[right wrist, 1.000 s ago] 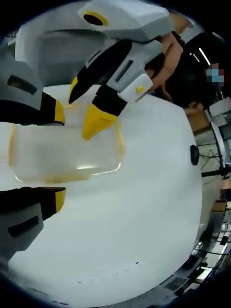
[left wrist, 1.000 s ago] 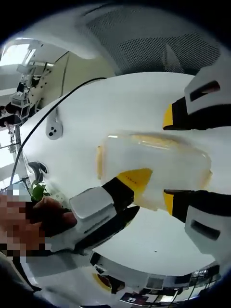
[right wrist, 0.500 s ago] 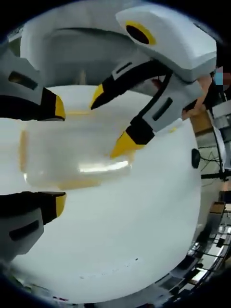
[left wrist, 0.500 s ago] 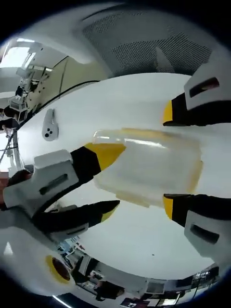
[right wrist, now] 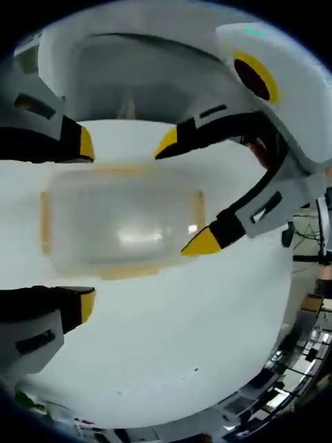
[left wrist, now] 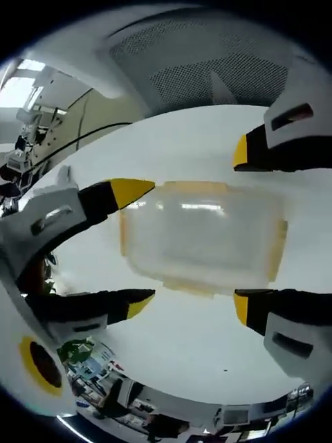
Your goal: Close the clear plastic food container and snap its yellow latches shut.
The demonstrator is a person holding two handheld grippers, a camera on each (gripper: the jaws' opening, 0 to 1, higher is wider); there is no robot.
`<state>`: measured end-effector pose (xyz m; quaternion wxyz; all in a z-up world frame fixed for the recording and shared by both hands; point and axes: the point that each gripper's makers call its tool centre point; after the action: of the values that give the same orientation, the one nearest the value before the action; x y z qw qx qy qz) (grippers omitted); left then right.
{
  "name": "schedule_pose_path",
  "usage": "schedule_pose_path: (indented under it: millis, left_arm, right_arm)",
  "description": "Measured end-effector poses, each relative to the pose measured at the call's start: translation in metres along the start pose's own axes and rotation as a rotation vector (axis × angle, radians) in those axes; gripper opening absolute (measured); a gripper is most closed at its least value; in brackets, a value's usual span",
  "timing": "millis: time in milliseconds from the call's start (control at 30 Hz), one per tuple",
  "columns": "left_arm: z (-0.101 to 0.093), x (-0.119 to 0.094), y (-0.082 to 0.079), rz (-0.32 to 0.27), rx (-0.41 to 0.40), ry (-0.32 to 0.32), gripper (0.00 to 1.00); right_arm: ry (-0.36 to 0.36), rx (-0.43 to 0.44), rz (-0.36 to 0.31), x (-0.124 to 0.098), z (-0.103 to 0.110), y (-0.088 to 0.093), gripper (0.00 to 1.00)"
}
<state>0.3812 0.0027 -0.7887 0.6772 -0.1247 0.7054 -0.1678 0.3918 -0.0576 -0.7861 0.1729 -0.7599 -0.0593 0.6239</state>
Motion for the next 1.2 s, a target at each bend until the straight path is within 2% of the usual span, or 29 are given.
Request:
schedule_pose_path:
  millis: [133, 367, 633, 767, 900, 1133, 1200]
  left_arm:
    - [0.003, 0.003, 0.005, 0.033, 0.017, 0.011, 0.73]
    - [0.007, 0.011, 0.011, 0.059, 0.020, 0.016, 0.76]
    - [0.015, 0.016, 0.010, 0.065, 0.027, 0.015, 0.79]
    - [0.016, 0.021, 0.013, 0.090, 0.049, 0.009, 0.80]
    - [0.017, 0.024, 0.014, 0.092, 0.045, 0.020, 0.80]
    - [0.018, 0.028, 0.014, 0.099, 0.049, 0.032, 0.82]
    - [0.018, 0.029, 0.014, 0.101, 0.047, 0.033, 0.83]
  right_arm:
    - [0.008, 0.001, -0.003, 0.002, 0.003, 0.003, 0.78]
    - [0.042, -0.024, 0.012, 0.006, 0.004, 0.015, 0.82]
    - [0.079, -0.040, 0.028, 0.014, 0.002, 0.023, 0.83]
    - [0.101, -0.043, 0.026, 0.016, -0.001, 0.023, 0.83]
    - [0.116, -0.047, 0.014, 0.018, -0.003, 0.021, 0.83]
    - [0.109, -0.036, 0.018, 0.023, -0.001, 0.023, 0.84]
    - [0.094, -0.026, 0.024, 0.024, 0.003, 0.024, 0.81]
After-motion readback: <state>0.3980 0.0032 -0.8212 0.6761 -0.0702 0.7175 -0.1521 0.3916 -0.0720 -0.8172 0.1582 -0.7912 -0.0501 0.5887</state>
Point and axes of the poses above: the point that each gripper's makers call its tool centre point, and the gripper's own axes: x roughly forward along the fingers, z roughly to its left, y roughly out of its underside, and after that the axes turned 14 degrees about y, right-handed
